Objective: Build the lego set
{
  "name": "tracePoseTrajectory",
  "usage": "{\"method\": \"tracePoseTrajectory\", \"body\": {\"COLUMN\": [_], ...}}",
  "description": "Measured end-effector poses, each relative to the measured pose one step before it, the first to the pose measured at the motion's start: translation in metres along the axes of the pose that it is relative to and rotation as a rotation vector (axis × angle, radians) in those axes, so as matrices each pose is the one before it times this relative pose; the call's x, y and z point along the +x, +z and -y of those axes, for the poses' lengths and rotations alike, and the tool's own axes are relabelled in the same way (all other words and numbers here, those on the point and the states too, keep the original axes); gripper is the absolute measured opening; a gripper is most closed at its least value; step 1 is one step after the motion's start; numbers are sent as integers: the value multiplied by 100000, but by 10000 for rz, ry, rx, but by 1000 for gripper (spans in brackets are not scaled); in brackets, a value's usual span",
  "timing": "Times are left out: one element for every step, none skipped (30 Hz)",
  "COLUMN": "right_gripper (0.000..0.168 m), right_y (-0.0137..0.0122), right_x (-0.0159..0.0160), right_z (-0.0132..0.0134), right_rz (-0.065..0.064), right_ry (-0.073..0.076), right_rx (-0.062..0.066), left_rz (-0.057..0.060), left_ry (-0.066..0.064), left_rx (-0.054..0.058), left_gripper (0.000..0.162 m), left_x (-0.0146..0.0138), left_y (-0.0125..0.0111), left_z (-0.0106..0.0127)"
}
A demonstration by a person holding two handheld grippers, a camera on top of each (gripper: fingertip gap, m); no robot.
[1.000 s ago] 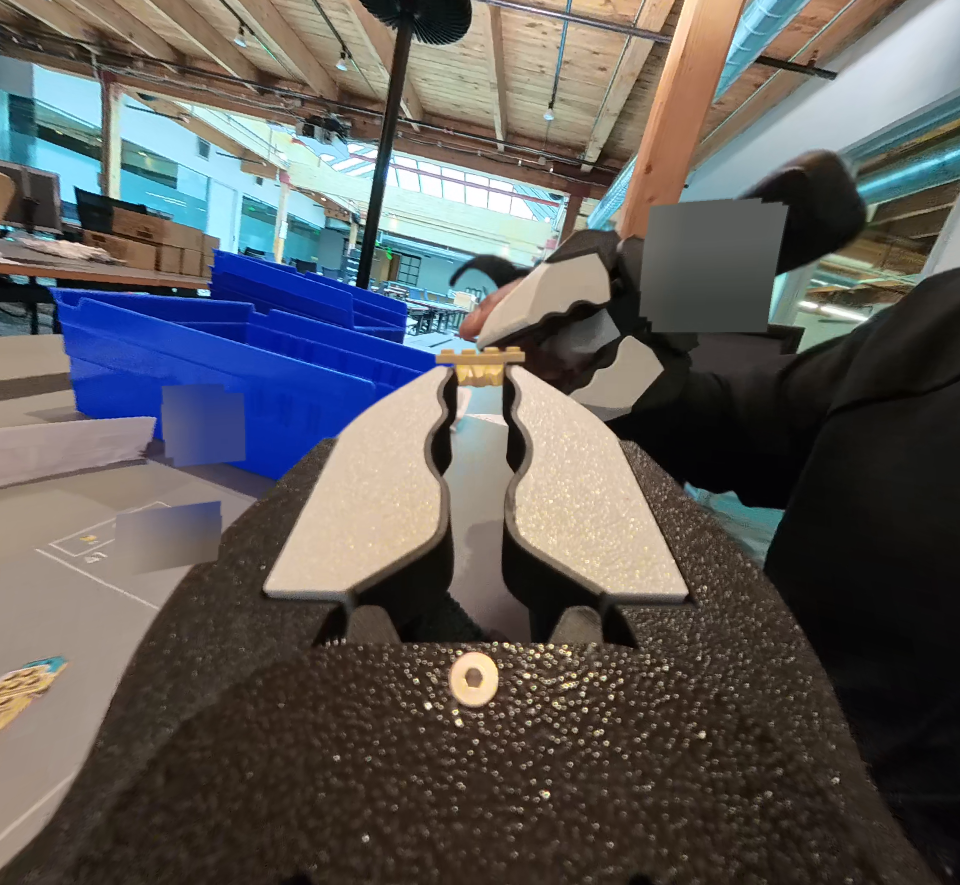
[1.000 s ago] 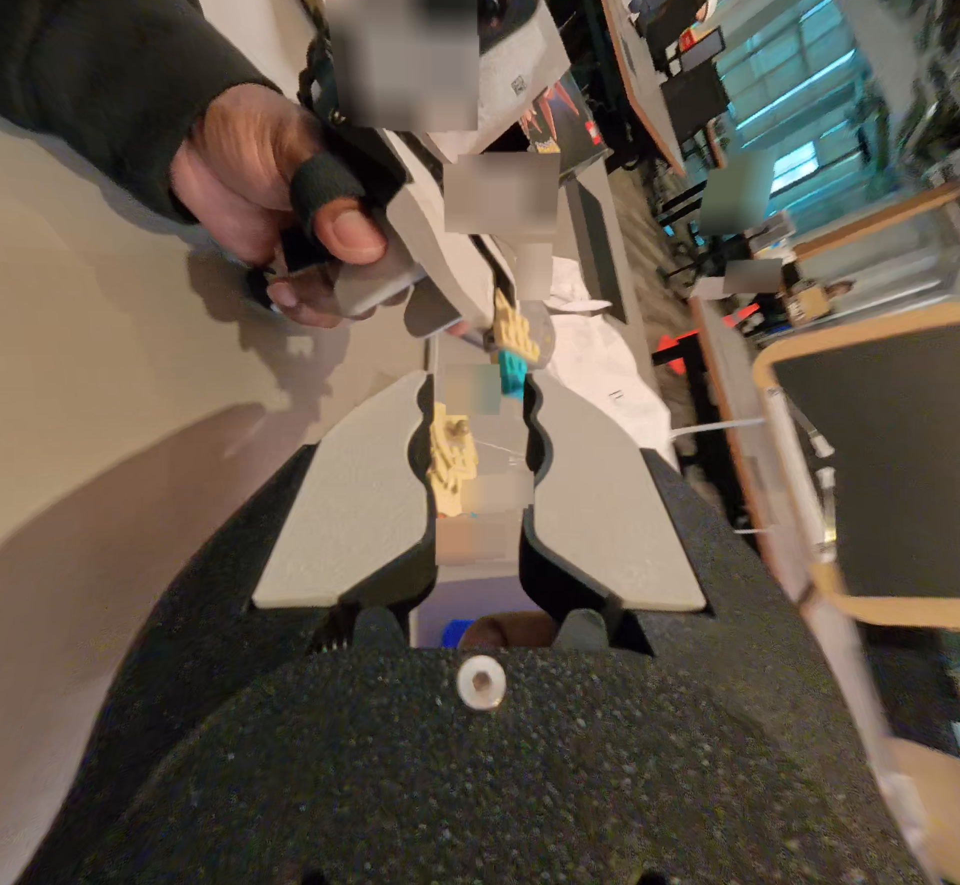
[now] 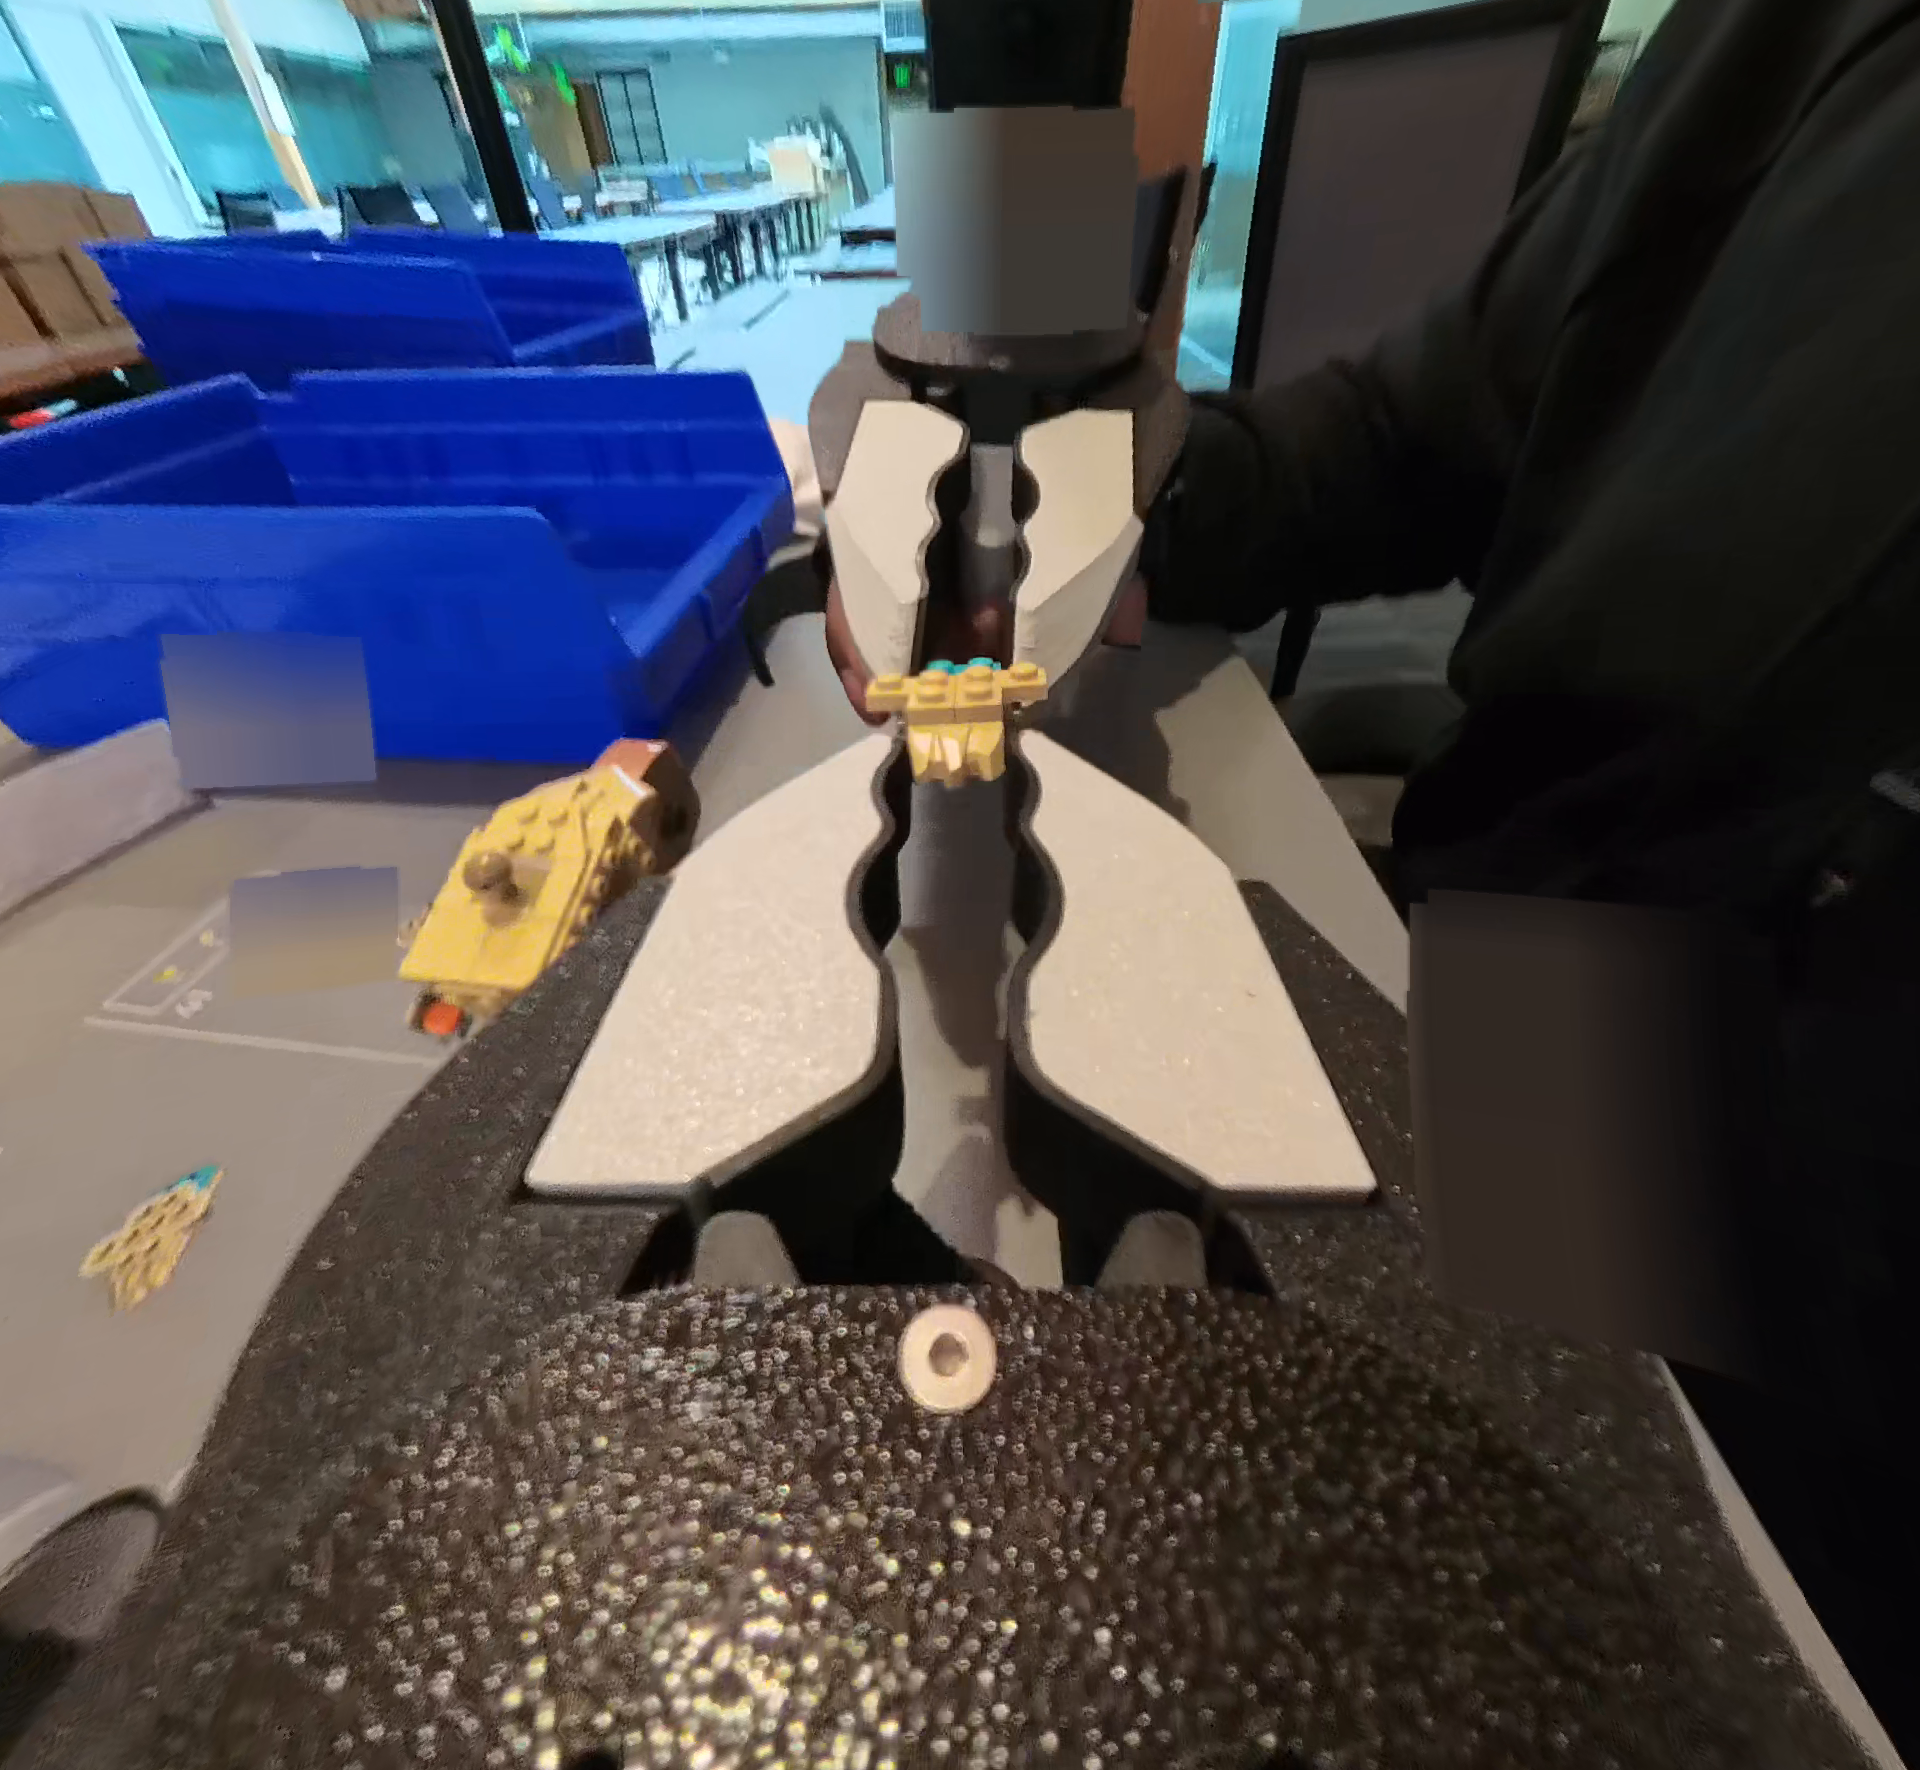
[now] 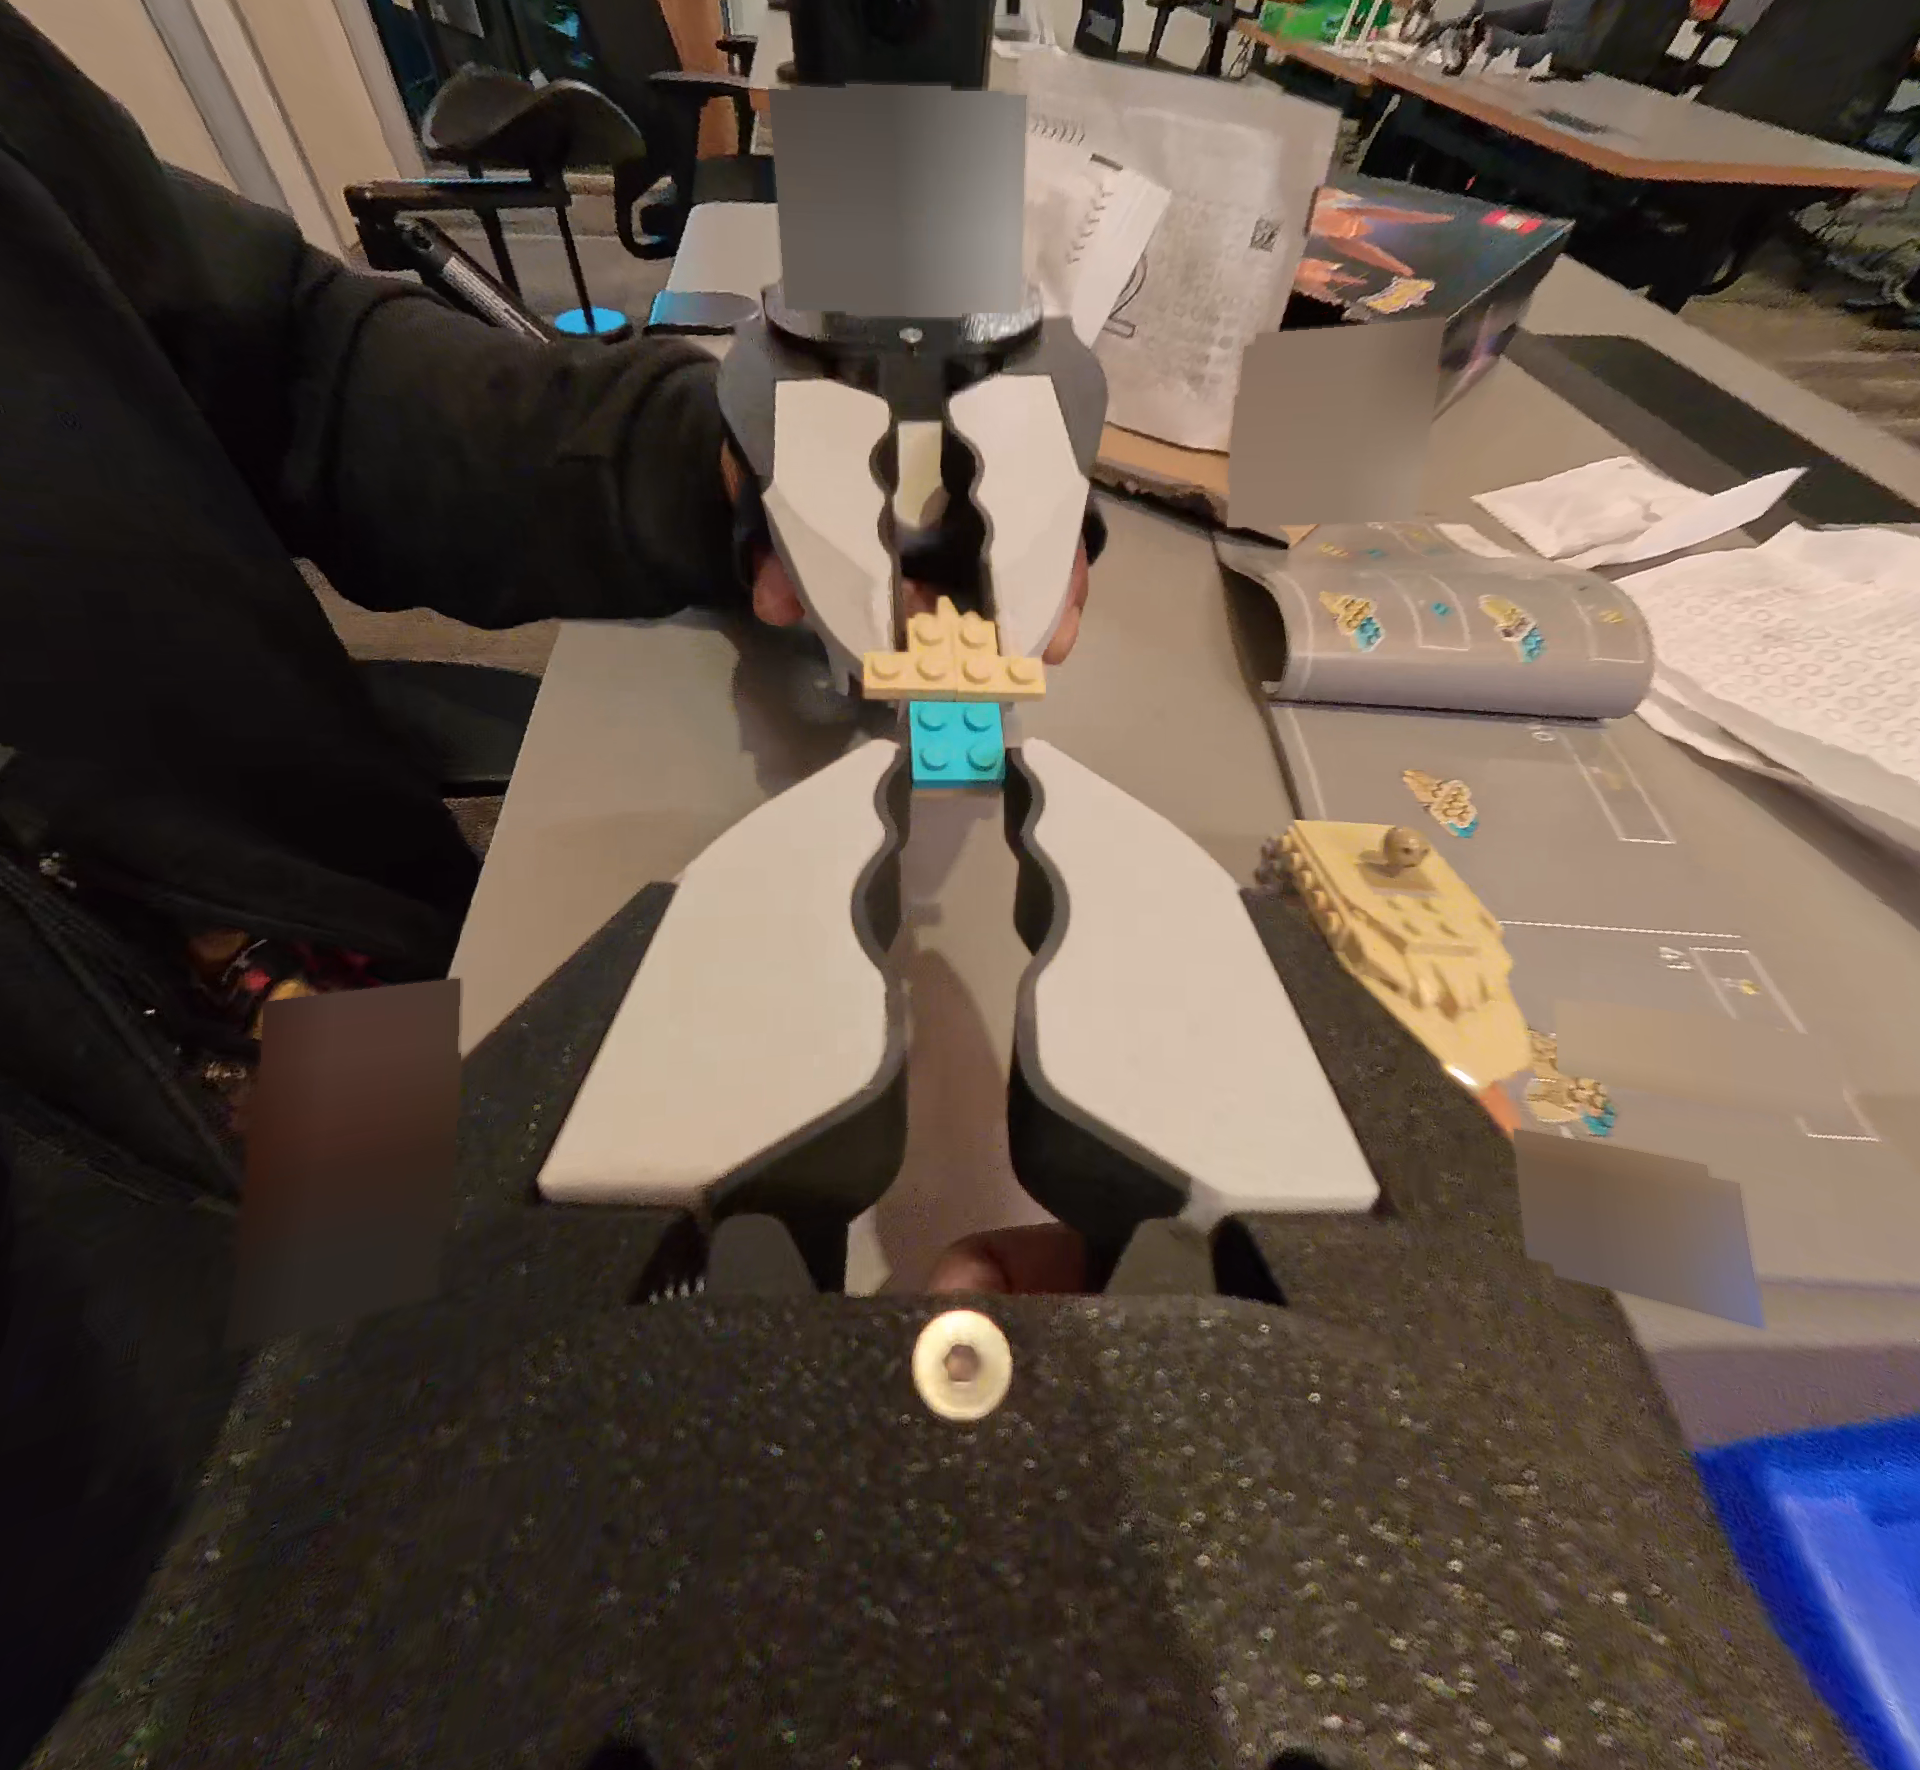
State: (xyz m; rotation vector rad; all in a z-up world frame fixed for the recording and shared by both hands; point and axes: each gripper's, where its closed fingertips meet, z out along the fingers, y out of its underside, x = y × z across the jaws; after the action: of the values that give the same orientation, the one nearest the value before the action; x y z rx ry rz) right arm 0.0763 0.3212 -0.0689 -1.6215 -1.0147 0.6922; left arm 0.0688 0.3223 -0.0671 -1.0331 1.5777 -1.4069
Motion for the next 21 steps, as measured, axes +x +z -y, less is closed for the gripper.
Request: {"method": "tracePoseTrajectory", "body": {"right_gripper": [17, 17, 17, 17, 17, 17, 17, 17, 17, 17, 17, 17, 17, 17, 17, 17, 17, 17, 17, 18, 20], "right_y": [370, 386, 395, 387, 366, 371, 356, 391, 421, 429, 424, 415, 392, 288, 184, 137, 176, 142, 30, -82, -222], "right_x": [-167, -99, 25, 67, 83, 70, 51, 23, -23, -93, -107, -37, -24, -39, 50, 150, 186, 114, 39, 2, -28], "right_z": [-269, -291, -323, -327, -337, -356, -350, -483, -552, -561, -550, -575, -528, -460, -361, -429, -499, -341, -144, -179, -228], "right_rz": [104, 85, 34, 17, 18, 28, 27, 30, 33, 57, 79, 37, 32, 39, -36, -104, -99, -73, -69, -79, -41], "right_ry": [83, 92, 49, 13, 3, -14, -57, -80, -114, -119, -50, -5, -15, -43, -72, -80, -4, 32, -55, -149, -90], "right_rx": [-58, -94, -119, -146, -175, -204, -214, -321, -386, -395, -394, -421, -380, -356, -314, -324, -344, -251, -98, -70, -45], "left_rz": [20, 23, 50, 50, 46, 26, 1, -20, -38, -63, -55, 6, -1, -19, 36, 64, 84, 17, -28, 3, 50], "left_ry": [87, 28, -12, -16, -10, -32, -45, -21, 49, 110, 147, 160, 119, 56, 29, 3, 3, -84, -110, -27, 12], "left_rx": [-262, -320, -362, -406, -438, -466, -486, -526, -568, -582, -575, -539, -486, -422, -285, -108, 5, 3, -72, -60, -48], "left_gripper": [16, 16, 16, 16, 16, 16, 16, 16, 16, 16, 16, 16, 16, 16, 16, 16, 16, 16, 16, 16, 16], "left_x": [129, 36, -60, -95, -120, -82, -57, -20, 24, 93, 99, 29, 24, 55, -41, -132, -174, -98, -32, -21, -50], "left_y": [-273, -250, -238, -194, -163, -105, -55, 9, 102, 183, 259, 305, 341, 314, 238, 72, 66, 84, 58, 39, 16], "left_z": [-369, -451, -532, -605, -671, -699, -746, -810, -884, -893, -853, -769, -646, -441, -201, -28, 75, 54, -31, -28, -8]}}
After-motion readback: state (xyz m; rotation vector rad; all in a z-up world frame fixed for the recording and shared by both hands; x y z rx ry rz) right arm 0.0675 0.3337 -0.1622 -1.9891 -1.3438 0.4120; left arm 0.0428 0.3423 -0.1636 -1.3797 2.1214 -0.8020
